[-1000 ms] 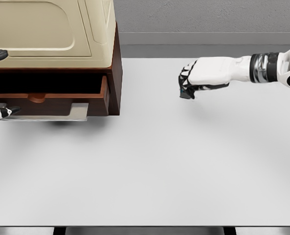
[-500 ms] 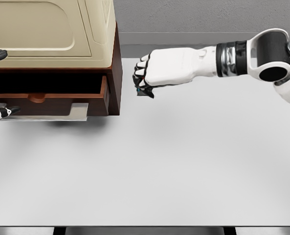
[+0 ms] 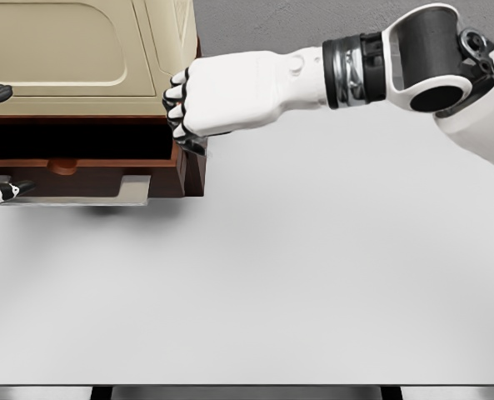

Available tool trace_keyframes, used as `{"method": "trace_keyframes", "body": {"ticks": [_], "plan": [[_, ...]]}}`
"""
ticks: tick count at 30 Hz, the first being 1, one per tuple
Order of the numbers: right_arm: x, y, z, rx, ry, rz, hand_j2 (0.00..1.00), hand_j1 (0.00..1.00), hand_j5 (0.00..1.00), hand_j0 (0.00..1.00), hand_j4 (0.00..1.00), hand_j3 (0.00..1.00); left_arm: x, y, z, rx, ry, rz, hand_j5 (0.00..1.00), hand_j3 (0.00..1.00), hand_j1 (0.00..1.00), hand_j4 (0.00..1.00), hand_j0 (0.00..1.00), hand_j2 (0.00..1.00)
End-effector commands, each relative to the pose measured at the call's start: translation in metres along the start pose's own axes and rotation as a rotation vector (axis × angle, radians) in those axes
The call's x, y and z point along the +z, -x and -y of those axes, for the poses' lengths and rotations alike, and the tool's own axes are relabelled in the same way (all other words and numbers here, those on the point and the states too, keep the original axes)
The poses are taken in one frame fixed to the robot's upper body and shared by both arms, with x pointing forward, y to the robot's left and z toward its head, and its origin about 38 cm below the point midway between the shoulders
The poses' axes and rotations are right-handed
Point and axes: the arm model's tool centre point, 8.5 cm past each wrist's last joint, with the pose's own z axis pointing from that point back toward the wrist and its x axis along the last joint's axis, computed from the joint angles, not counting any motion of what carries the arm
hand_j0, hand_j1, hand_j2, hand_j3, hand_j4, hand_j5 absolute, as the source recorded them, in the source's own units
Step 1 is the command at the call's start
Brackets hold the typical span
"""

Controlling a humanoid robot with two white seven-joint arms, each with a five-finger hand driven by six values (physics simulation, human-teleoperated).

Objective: Open the cabinet drawer with left arm, and place a switch into the drawer with right arm

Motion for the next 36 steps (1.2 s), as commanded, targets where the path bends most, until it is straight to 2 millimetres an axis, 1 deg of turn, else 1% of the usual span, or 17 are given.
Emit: {"method": "trace_keyframes", "body": {"ticks": [1, 3, 5, 6, 8, 16, 18, 20, 22, 23, 25, 27, 28, 29, 30, 34, 36], "plan": [[-0.007, -0.003, 0.004, -0.002, 0.016, 0.017, 0.32, 0.32, 0.32, 0.32, 0.32, 0.32, 0.0, 0.0, -0.001, 0.005, -0.004, 0.0, 1.0, 1.0, 1.0, 1.0, 1.0, 1.0], [-0.013, -0.004, 0.012, 0.014, 0.027, 0.028, 0.32, 0.32, 0.32, 0.32, 0.32, 0.32, 0.0, 0.0, 0.0, 0.006, -0.003, -0.001, 1.0, 1.0, 1.0, 1.0, 1.0, 1.0], [-0.019, -0.004, 0.014, 0.012, 0.036, 0.036, 0.33, 0.33, 0.33, 0.33, 0.33, 0.33, 0.0, 0.0, 0.0, 0.006, -0.003, -0.001, 1.0, 1.0, 1.0, 1.0, 1.0, 1.0], [-0.02, -0.002, 0.012, 0.005, 0.033, 0.034, 0.33, 0.33, 0.33, 0.33, 0.33, 0.33, 0.0, 0.0, 0.0, 0.006, -0.003, -0.001, 1.0, 1.0, 1.0, 1.0, 1.0, 1.0], [-0.034, 0.003, 0.009, -0.019, 0.021, 0.043, 0.33, 0.33, 0.33, 0.33, 0.33, 0.33, 0.0, 0.0, 0.0, 0.006, -0.003, -0.001, 1.0, 1.0, 1.0, 1.0, 1.0, 1.0], [-0.037, 0.003, 0.012, -0.013, 0.023, 0.049, 0.35, 0.35, 0.35, 0.35, 0.35, 0.35, 0.001, 0.0, 0.001, 0.01, -0.007, -0.002, 1.0, 1.0, 1.0, 1.0, 1.0, 1.0], [-0.044, 0.001, 0.015, -0.015, 0.031, 0.062, 0.35, 0.35, 0.35, 0.35, 0.35, 0.35, 0.001, 0.0, 0.001, 0.01, -0.007, -0.002, 1.0, 1.0, 1.0, 1.0, 1.0, 1.0], [-0.057, 0.004, 0.018, -0.02, 0.031, 0.074, 0.35, 0.35, 0.35, 0.35, 0.35, 0.35, 0.001, 0.0, 0.001, 0.01, -0.007, -0.002, 1.0, 1.0, 1.0, 1.0, 1.0, 1.0], [-0.063, 0.005, 0.018, -0.03, 0.031, 0.079, 0.35, 0.35, 0.35, 0.35, 0.35, 0.35, 0.001, 0.0, 0.001, 0.01, -0.007, -0.002, 1.0, 1.0, 1.0, 1.0, 1.0, 1.0], [-0.062, 0.008, 0.017, -0.034, 0.027, 0.07, 0.36, 0.36, 0.36, 0.36, 0.36, 0.36, 0.001, 0.0, 0.001, 0.01, -0.007, -0.002, 1.0, 1.0, 1.0, 1.0, 1.0, 1.0], [-0.07, 0.008, 0.01, -0.05, 0.008, 0.079, 0.37, 0.37, 0.37, 0.37, 0.37, 0.37, 0.001, 0.0, 0.001, 0.01, -0.007, -0.002, 1.0, 1.0, 1.0, 1.0, 1.0, 1.0], [-0.07, 0.013, 0.008, -0.061, 0.005, 0.068, 0.37, 0.37, 0.37, 0.37, 0.37, 0.37, 0.001, 0.0, 0.001, 0.01, -0.007, -0.002, 1.0, 1.0, 1.0, 1.0, 1.0, 1.0], [-0.069, 0.018, 0.007, -0.07, -0.003, 0.054, 0.37, 0.37, 0.37, 0.37, 0.37, 0.37, 0.001, 0.0, 0.001, 0.01, -0.007, -0.002, 1.0, 1.0, 1.0, 1.0, 1.0, 1.0], [-0.074, 0.019, 0.007, -0.076, 0.0, 0.058, 0.37, 0.37, 0.37, 0.37, 0.37, 0.37, 0.001, 0.0, 0.001, 0.01, -0.007, -0.002, 1.0, 1.0, 1.0, 1.0, 1.0, 1.0], [-0.078, 0.02, 0.003, -0.085, -0.011, 0.059, 0.37, 0.37, 0.37, 0.37, 0.37, 0.37, 0.001, 0.0, 0.001, 0.01, -0.007, -0.002, 1.0, 1.0, 1.0, 1.0, 1.0, 1.0], [-0.087, 0.02, 0.002, -0.098, -0.011, 0.067, 0.37, 0.37, 0.37, 0.37, 0.37, 0.37, 0.001, 0.0, 0.001, 0.01, -0.007, -0.002, 1.0, 1.0, 1.0, 1.0, 1.0, 1.0], [-0.091, 0.022, 0.006, -0.095, -0.01, 0.066, 0.37, 0.37, 0.37, 0.37, 0.37, 0.37, 0.001, 0.0, 0.001, 0.01, -0.007, -0.002, 1.0, 1.0, 1.0, 1.0, 1.0, 1.0]]}}
